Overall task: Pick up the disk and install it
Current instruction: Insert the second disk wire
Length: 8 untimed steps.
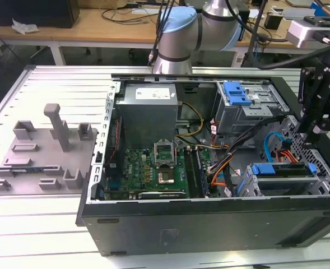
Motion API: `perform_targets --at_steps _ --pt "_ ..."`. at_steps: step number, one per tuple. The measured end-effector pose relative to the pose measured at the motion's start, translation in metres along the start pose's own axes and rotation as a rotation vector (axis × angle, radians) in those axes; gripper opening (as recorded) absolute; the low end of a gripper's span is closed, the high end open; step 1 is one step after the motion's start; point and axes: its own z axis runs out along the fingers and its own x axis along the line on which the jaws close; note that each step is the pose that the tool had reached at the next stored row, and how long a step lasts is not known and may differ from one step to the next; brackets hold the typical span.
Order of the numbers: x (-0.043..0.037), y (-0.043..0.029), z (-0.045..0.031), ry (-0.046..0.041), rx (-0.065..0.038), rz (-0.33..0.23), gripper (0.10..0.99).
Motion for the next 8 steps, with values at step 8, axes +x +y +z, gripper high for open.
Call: perform_targets --at_steps 8 --pt "-0.0019 0.0194 0.0071 0.0018 0.000 0.000 0.314"
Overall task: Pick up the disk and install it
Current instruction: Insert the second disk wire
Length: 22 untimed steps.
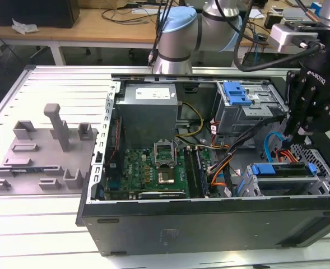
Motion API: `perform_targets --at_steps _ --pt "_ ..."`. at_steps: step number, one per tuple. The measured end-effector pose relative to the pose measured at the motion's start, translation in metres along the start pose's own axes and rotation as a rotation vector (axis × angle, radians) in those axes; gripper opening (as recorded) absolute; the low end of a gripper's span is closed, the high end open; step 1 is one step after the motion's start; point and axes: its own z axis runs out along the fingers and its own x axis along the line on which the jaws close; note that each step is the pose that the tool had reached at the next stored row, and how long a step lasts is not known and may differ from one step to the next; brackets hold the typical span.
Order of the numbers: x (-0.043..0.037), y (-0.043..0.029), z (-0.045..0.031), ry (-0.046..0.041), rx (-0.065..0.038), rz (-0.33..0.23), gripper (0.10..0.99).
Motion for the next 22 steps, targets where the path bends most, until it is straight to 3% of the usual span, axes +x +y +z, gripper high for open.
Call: perform_targets --at_steps 15,17,19,22 --pt "0.0027 0.0048 0.0079 -0.0006 -0.001 0.013 0.314" --pt "0.0028 0.0048 0.0081 -0.0010 -0.002 0.019 0.298" --pt "0.0030 0.0048 0.0081 -0.0013 -0.003 0.024 0.165" --pt "0.0036 0.0048 0.0084 -0.0023 -0.004 0.031 0.165"
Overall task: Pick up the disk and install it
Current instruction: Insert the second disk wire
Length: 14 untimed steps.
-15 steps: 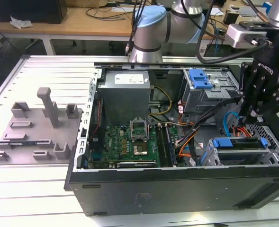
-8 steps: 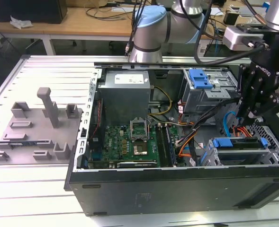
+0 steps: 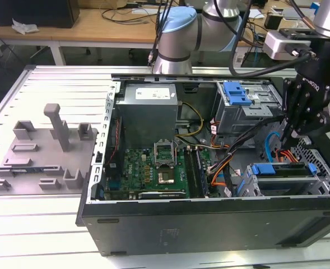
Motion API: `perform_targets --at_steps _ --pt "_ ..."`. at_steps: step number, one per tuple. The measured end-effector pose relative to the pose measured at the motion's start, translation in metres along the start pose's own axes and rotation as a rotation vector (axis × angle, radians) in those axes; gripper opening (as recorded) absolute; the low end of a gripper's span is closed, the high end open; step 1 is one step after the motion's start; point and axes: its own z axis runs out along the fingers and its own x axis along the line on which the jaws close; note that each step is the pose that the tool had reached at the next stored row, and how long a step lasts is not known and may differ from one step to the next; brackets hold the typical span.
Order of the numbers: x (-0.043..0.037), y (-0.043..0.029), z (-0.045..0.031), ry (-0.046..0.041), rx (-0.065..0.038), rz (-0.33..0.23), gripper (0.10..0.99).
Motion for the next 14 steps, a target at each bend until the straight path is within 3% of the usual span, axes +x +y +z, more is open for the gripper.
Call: perform_targets --at_steps 8,12,14 --pt "0.0003 0.0004 0.0001 -0.0027 0.000 0.017 0.165" --pt "0.0019 0.0053 0.0003 -0.0155 0.033 0.021 0.165" --pt "0.0059 0.0087 0.0007 -0.0169 0.039 0.022 0.165"
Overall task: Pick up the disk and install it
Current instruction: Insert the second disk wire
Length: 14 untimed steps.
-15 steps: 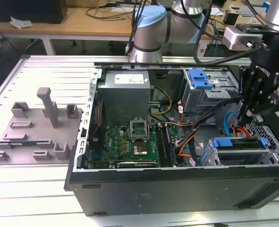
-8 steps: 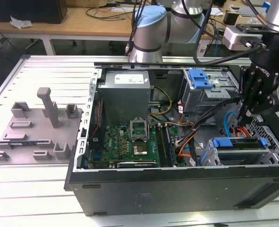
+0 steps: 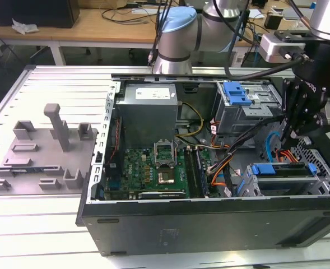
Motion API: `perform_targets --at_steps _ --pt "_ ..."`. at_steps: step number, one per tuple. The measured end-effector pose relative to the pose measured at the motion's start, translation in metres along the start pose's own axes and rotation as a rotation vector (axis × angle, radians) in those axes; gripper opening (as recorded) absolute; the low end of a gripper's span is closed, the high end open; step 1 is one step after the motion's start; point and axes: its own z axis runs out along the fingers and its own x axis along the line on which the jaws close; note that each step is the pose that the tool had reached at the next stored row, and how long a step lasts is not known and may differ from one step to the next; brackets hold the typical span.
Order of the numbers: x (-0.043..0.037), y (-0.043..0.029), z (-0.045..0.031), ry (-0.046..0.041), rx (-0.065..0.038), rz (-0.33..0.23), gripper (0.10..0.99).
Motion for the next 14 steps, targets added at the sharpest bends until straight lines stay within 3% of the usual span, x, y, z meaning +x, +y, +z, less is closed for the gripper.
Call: perform_targets --at_steps 3,5,8,12,14 --pt "0.0058 -0.0005 0.0008 -0.0006 0.000 0.000 0.165" --pt "0.0136 -0.0012 0.0020 -0.0058 -0.001 0.000 0.165" --pt "0.0190 -0.0017 0.0040 -0.0196 -0.002 0.000 0.165" --pt "0.0260 -0.0024 0.0054 -0.0521 -0.005 -0.001 0.165" --pt "0.0287 -0.0027 0.0060 -0.0595 -0.004 -0.001 0.165"
